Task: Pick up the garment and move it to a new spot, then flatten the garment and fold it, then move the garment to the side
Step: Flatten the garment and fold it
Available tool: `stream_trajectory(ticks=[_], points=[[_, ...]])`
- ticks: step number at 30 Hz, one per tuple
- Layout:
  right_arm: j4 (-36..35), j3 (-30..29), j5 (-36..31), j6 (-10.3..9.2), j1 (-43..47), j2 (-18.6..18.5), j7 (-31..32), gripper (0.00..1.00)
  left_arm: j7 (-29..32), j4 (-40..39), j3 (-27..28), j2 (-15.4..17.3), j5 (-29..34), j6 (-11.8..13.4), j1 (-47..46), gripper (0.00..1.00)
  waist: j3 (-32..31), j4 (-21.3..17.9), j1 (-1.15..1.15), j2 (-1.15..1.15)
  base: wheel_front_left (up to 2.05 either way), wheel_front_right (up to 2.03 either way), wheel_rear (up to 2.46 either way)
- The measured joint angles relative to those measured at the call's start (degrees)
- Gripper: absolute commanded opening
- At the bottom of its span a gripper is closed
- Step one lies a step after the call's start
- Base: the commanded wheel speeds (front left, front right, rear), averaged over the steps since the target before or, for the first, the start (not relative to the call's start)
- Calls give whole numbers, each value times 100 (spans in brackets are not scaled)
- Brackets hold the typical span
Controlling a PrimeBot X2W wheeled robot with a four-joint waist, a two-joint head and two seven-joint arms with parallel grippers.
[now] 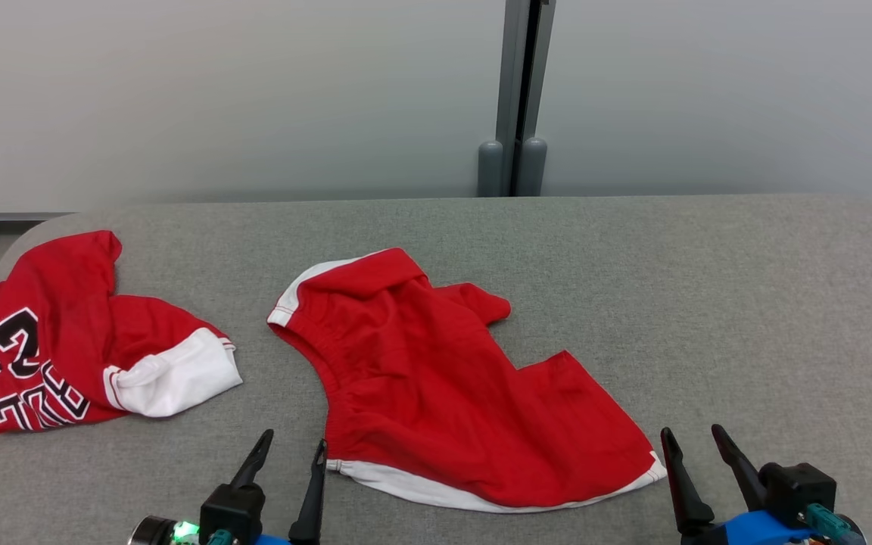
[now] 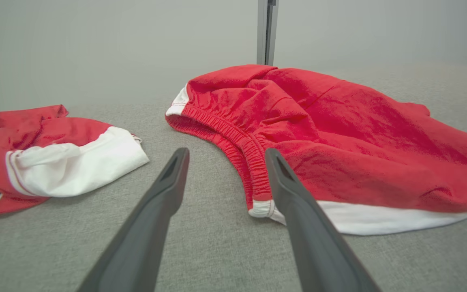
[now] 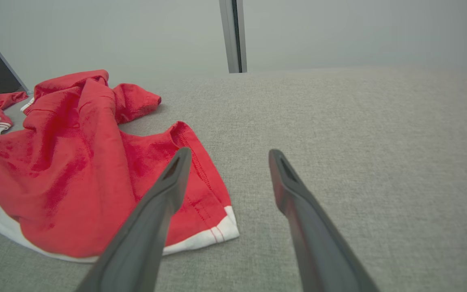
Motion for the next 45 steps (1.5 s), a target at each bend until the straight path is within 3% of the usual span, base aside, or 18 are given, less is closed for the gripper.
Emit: stream_trajectory(ticks=[12,22,23,24,25,26,27,28,33,40,45], points=[[950,481,116,0,-640,-46,0,100,0,1274,-935,231,-431,-26,-771,100,424,-245,0,1,0,0,0],[1523,856,332,0,-867,-31,-1,100,0,1621,-1456,283,-766,-27,-1066,100,608,-233,0,1,0,0,0],[1551,900,380,0,-898,-31,-2,100,0,1645,-1525,282,-806,-27,-1078,89,615,-226,0,0,0,0,0],[1597,942,432,0,-920,-30,-4,97,0,1661,-1572,276,-839,-27,-1092,72,618,-217,0,1,0,0,0],[1648,972,504,0,-927,-29,-18,47,0,1678,-1636,269,-879,-27,-1113,45,614,-209,0,0,0,0,0],[1683,981,586,0,-930,-30,-19,36,0,1707,-1694,265,-932,-27,-1135,27,603,-200,0,0,0,0,0],[1719,1001,668,0,-935,-30,-19,9,0,1729,-1728,255,-1007,-27,-1143,0,592,-194,0,0,0,0,0],[1760,1037,733,0,-938,-30,-18,0,0,1740,-1767,254,-1048,-27,-1145,0,577,-188,0,0,0,0,0],[1564,1198,1001,0,-933,-23,-10,0,0,1584,-1913,294,-1234,-27,-1115,0,435,-180,0,1,0,0,0],[538,1118,1349,0,-892,-122,-9,0,0,435,-1886,553,-1335,-27,-931,0,295,-150,-1,0,0,0,0],[254,1254,1666,0,-1516,-303,-9,0,0,-199,-1898,793,-1399,-29,-1590,0,482,-150,0,1,0,0,0]])
